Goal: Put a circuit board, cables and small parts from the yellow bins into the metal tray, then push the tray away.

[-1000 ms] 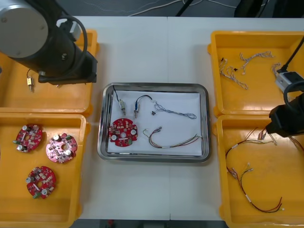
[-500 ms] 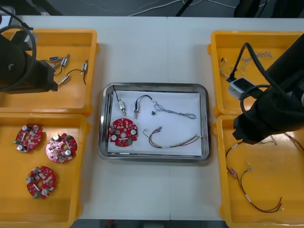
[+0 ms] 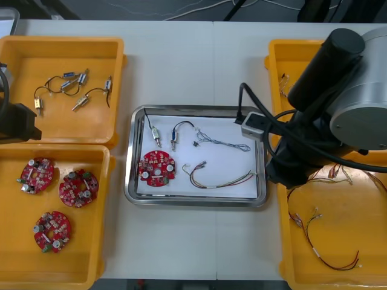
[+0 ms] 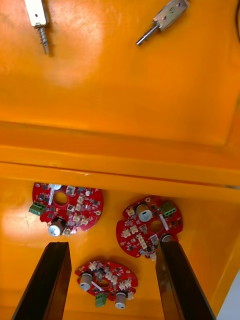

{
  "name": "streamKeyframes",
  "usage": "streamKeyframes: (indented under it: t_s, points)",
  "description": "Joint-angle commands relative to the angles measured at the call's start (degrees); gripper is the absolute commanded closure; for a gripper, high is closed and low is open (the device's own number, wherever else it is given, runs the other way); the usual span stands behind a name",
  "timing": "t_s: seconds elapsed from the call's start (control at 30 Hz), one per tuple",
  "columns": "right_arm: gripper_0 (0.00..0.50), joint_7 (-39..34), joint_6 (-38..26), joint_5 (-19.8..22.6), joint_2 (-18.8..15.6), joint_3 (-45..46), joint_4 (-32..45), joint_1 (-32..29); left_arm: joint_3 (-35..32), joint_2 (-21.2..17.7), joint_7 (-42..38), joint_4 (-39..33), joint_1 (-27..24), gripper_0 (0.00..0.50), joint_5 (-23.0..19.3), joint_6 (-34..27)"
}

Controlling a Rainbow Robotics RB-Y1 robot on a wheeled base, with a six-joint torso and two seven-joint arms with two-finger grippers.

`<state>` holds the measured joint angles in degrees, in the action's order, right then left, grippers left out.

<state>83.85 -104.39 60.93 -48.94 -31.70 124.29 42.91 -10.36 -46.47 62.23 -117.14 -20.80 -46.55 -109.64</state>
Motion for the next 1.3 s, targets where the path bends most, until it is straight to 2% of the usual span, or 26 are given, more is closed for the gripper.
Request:
streamKeyframes:
  t_s: [0.03,0.2,0.33,0.57,0.77,0.97,1.3]
  points:
    - [0.0,5.97,2.26,-0.99,4.29,-6.45,-1.85,5.69,-3.27,-2.75,4.92,-3.18,2.87,0.0,0.32,-0.36]
    - [0.0,10.01,4.02,-1.95,7.37,-10.93,-3.35,7.89,-4.59,-2.75,7.82,-3.71,3.58,0.0,1.99,-0.36]
    - [0.0,12.39,5.51,-5.38,9.83,-14.53,-3.35,8.33,-5.29,-2.58,10.11,-3.27,3.75,0.0,2.51,-0.36]
    - [0.0,13.27,10.43,-13.47,13.26,-22.09,-3.44,8.5,-5.99,-2.67,11.95,-3.27,4.37,0.0,1.02,-0.36]
    - [0.0,13.27,11.66,-18.39,15.72,-27.98,-4.14,8.68,-5.99,-2.67,13.01,-3.27,4.37,0.0,-0.83,-0.36]
    - [0.0,13.09,12.1,-22.7,17.91,-32.81,-4.84,8.77,-5.99,-2.67,13.18,-3.36,4.28,0.0,-2.14,-0.36]
    - [0.0,12.21,15.44,-27.53,20.46,-37.12,-9.06,8.41,-5.99,-2.67,13.18,-3.27,4.28,0.0,-1.35,-0.36]
